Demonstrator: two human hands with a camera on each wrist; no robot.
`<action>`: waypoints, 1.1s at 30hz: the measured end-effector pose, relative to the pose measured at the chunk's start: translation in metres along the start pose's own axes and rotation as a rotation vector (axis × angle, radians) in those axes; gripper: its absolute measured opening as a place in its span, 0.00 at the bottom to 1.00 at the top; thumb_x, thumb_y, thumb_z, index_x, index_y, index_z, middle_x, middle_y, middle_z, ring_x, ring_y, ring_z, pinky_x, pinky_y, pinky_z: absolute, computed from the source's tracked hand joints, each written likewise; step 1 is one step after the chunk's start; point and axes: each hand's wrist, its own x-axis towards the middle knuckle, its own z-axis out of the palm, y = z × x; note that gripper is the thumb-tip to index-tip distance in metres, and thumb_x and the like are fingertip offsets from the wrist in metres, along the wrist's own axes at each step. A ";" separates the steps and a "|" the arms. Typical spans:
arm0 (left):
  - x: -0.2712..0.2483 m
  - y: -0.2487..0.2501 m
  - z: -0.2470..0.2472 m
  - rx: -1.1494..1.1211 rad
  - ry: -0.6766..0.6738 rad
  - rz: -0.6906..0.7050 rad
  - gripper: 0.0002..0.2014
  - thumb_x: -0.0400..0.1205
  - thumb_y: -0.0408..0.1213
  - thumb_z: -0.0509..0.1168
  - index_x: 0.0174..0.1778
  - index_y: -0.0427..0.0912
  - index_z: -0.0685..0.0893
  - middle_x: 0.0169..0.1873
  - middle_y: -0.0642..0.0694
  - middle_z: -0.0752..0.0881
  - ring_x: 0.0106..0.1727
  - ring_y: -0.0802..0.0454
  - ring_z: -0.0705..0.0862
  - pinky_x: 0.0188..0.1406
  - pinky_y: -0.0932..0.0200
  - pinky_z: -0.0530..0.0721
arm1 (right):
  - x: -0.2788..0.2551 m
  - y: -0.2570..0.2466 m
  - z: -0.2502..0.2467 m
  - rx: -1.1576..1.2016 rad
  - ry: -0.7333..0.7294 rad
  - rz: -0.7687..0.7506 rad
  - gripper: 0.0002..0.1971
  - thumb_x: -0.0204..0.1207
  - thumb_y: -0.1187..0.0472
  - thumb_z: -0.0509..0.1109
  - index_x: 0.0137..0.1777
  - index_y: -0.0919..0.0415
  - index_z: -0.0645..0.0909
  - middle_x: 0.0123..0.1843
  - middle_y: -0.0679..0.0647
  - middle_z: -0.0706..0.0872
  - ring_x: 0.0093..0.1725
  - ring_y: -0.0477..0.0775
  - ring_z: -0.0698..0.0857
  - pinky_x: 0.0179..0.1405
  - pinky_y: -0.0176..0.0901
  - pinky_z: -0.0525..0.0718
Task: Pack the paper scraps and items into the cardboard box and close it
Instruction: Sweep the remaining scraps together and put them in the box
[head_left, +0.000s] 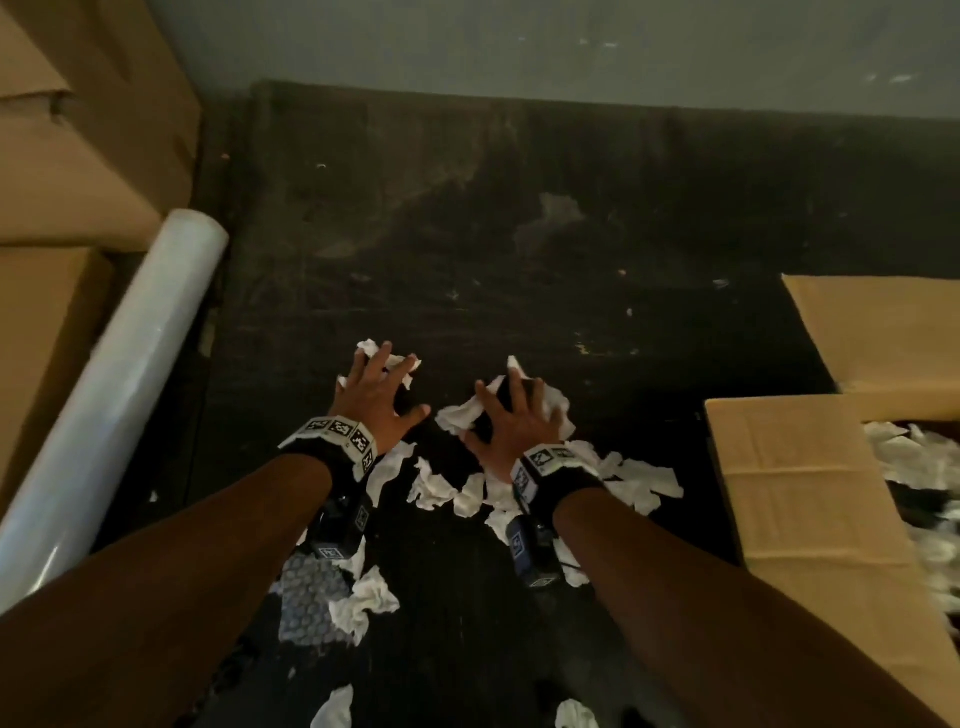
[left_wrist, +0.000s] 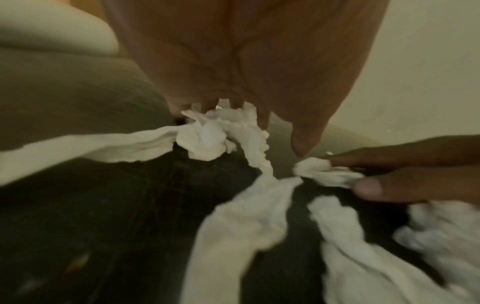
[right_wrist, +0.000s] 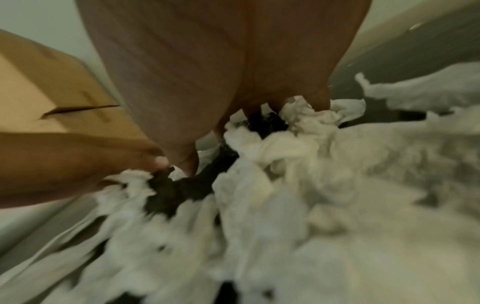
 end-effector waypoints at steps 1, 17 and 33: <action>-0.005 0.002 0.005 -0.015 0.002 0.044 0.37 0.84 0.60 0.64 0.88 0.61 0.56 0.90 0.51 0.43 0.90 0.40 0.39 0.86 0.31 0.50 | -0.006 -0.009 0.005 -0.009 -0.007 -0.035 0.39 0.80 0.30 0.55 0.86 0.34 0.43 0.88 0.51 0.30 0.85 0.68 0.33 0.79 0.80 0.45; -0.147 0.009 0.064 0.166 0.213 -0.061 0.39 0.79 0.77 0.46 0.85 0.74 0.39 0.87 0.49 0.27 0.84 0.29 0.25 0.68 0.13 0.33 | -0.107 0.052 0.032 0.188 0.368 0.104 0.42 0.75 0.33 0.64 0.86 0.34 0.47 0.89 0.51 0.35 0.86 0.64 0.35 0.79 0.73 0.46; -0.158 0.025 0.091 0.030 0.092 0.094 0.38 0.84 0.66 0.53 0.89 0.65 0.46 0.90 0.47 0.40 0.90 0.42 0.39 0.82 0.22 0.39 | -0.130 0.001 0.083 0.263 0.147 0.024 0.38 0.81 0.38 0.58 0.88 0.42 0.46 0.90 0.58 0.41 0.87 0.64 0.40 0.84 0.67 0.49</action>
